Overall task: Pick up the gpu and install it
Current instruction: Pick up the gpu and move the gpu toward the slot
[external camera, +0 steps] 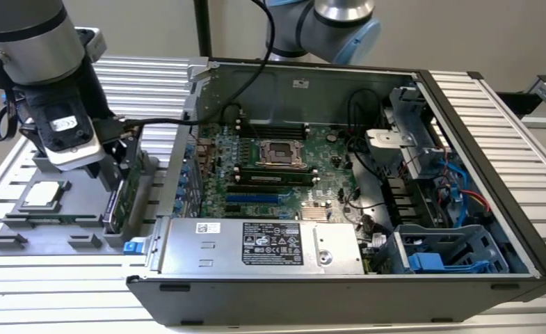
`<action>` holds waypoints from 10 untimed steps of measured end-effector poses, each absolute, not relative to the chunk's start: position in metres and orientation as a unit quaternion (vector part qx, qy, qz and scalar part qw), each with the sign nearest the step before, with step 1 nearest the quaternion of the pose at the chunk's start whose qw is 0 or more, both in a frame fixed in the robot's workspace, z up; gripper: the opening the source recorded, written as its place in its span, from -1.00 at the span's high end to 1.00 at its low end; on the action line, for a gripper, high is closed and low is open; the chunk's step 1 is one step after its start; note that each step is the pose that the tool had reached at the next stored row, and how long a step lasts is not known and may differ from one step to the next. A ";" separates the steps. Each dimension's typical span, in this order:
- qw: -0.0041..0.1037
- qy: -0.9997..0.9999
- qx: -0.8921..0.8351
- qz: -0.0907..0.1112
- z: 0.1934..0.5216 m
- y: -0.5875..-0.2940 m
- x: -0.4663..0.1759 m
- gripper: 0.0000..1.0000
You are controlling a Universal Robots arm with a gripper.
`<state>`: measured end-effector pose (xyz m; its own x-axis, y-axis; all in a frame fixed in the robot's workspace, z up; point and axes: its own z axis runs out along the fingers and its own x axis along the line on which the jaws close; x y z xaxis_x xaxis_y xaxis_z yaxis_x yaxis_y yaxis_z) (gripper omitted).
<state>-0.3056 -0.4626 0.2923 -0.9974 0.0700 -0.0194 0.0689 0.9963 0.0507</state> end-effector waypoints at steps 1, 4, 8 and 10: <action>0.011 0.999 0.034 0.025 0.291 -0.462 -0.306 -1.00; 0.011 0.999 0.030 0.025 0.287 -0.462 -0.306 -1.00; 0.010 0.999 0.025 0.025 0.282 -0.461 -0.306 -1.00; 0.010 0.999 0.024 0.025 0.280 -0.461 -0.306 -1.00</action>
<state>-0.3056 -0.4613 0.2799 -0.9986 0.0482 -0.0194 0.0472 0.9976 0.0507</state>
